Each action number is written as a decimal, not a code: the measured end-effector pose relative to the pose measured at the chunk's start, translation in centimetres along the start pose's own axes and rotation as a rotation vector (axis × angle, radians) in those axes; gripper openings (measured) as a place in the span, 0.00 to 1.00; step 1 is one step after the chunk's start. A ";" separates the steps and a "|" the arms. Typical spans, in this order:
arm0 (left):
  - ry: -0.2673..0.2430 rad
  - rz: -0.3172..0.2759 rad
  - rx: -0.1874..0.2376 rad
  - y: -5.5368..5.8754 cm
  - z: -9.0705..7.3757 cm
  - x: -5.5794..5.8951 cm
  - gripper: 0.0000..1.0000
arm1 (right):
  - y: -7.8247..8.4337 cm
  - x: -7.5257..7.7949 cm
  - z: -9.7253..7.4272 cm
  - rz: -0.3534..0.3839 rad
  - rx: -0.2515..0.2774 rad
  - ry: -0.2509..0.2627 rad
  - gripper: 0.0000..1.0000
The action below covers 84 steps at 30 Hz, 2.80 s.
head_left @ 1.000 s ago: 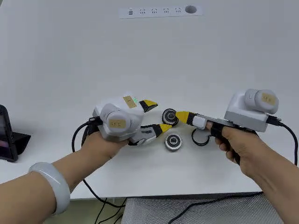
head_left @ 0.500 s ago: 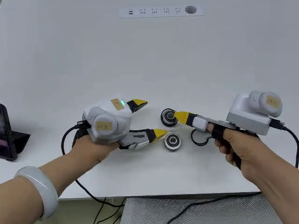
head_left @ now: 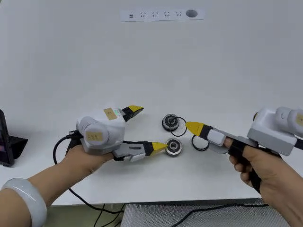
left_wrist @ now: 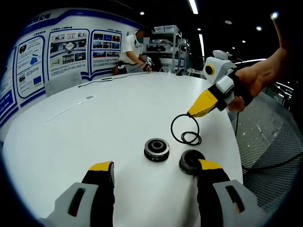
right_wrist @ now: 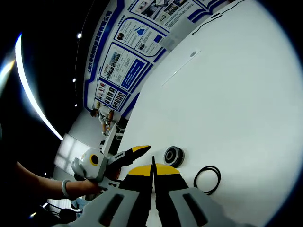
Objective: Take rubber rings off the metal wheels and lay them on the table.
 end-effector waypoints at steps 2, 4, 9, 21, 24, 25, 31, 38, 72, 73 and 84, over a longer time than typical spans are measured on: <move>0.001 -0.003 -0.002 0.1 0.0 0.0 0.72 | 0.4 0.8 -0.6 0.016 0.000 0.019 0.02; 0.000 -0.001 -0.003 0.1 -0.1 0.1 0.71 | 0.6 1.3 -1.0 0.024 0.002 0.034 0.02; 0.002 -0.002 -0.003 0.0 -0.2 0.2 0.70 | 0.9 2.7 -1.9 0.046 0.009 0.071 0.02; -0.001 0.000 -0.013 0.2 -0.4 0.2 0.68 | 1.3 4.6 -2.2 0.043 -0.004 0.146 0.03; -0.001 0.002 -0.015 0.3 -0.4 0.1 0.67 | 1.3 4.7 -2.0 -0.005 -0.022 0.176 0.03; 0.002 -0.002 -0.018 0.3 -0.4 0.2 0.67 | 1.2 4.8 -1.9 -0.018 -0.024 0.186 0.03; 0.002 0.001 -0.022 0.3 -0.3 0.2 0.66 | 1.4 5.0 -1.8 -0.064 -0.050 0.213 0.09; 0.002 0.003 -0.019 0.1 -0.3 0.1 0.65 | 1.1 5.0 -2.1 -0.109 -0.040 0.228 0.23; 0.014 0.069 -0.044 -3.4 2.8 0.7 0.25 | -0.5 1.5 2.8 -0.155 -0.050 0.098 0.32; 0.013 0.079 -0.057 -3.3 2.8 0.7 0.24 | -0.5 1.5 2.8 -0.155 -0.052 0.098 0.32; 0.015 0.101 -0.111 -3.1 3.7 0.7 0.17 | -0.4 1.7 2.6 -0.150 -0.053 0.102 0.31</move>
Point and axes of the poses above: the centre of the closed fingertips' face, and the gripper's own axes: z roughly forward along the fingers, x roughly to its right, y roughly out of its underside, the point moved 5 cm from there along -z, roughly backward along the fingers, and after that the axes turned 9 degrees about -x, right-handed, at the moved point
